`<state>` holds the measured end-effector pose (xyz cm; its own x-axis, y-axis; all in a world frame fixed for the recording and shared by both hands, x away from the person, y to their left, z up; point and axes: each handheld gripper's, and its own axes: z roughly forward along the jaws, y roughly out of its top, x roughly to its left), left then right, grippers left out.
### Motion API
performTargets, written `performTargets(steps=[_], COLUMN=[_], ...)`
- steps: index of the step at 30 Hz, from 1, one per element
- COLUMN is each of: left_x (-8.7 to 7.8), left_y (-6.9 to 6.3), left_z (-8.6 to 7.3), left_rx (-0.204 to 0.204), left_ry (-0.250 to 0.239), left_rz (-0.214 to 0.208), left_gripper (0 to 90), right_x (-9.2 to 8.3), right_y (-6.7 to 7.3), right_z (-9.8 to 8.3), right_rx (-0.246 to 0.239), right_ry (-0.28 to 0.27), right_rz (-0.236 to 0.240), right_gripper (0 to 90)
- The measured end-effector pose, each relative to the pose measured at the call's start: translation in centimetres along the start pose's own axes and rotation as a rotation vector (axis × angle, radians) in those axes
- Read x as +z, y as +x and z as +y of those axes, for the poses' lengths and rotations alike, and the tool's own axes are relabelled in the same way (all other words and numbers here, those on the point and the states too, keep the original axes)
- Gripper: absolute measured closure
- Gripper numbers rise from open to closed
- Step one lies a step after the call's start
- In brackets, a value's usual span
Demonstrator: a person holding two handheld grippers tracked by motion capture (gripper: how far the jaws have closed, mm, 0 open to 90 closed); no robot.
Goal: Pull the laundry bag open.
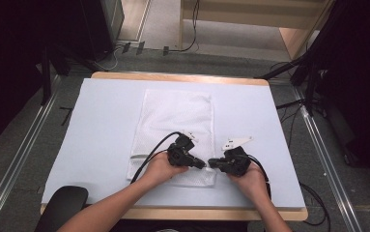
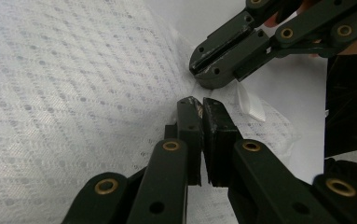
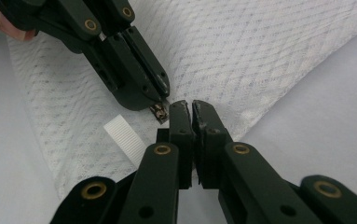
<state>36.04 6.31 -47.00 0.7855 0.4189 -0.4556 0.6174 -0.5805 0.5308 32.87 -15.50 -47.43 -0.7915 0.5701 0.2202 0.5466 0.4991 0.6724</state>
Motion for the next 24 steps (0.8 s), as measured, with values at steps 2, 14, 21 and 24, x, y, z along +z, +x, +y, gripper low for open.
performTargets(steps=[2, 14, 21, 24], left_x=[0.0, -1.1, -2.0, -2.3], left_y=[0.0, 0.4, 1.1, 1.4], left_z=[0.0, -0.1, -0.4, -0.6], left_rx=[-0.005, -0.024, -0.041, -0.054], left_ry=[-0.003, 0.016, 0.028, 0.029], left_rz=[-0.002, -0.004, -0.011, -0.011], left_gripper=[87.7, 88.0, 87.9, 87.9], right_x=[0.0, 0.0, 0.0, 0.0], right_y=[0.0, 0.1, 0.1, 0.0], right_z=[0.0, 0.1, 0.1, 0.1], right_rx=[-0.002, -0.032, -0.036, -0.025], right_ry=[0.002, 0.006, 0.007, 0.007], right_rz=[0.000, -0.001, 0.002, 0.007], right_gripper=[88.4, 89.1, 89.1, 89.0])
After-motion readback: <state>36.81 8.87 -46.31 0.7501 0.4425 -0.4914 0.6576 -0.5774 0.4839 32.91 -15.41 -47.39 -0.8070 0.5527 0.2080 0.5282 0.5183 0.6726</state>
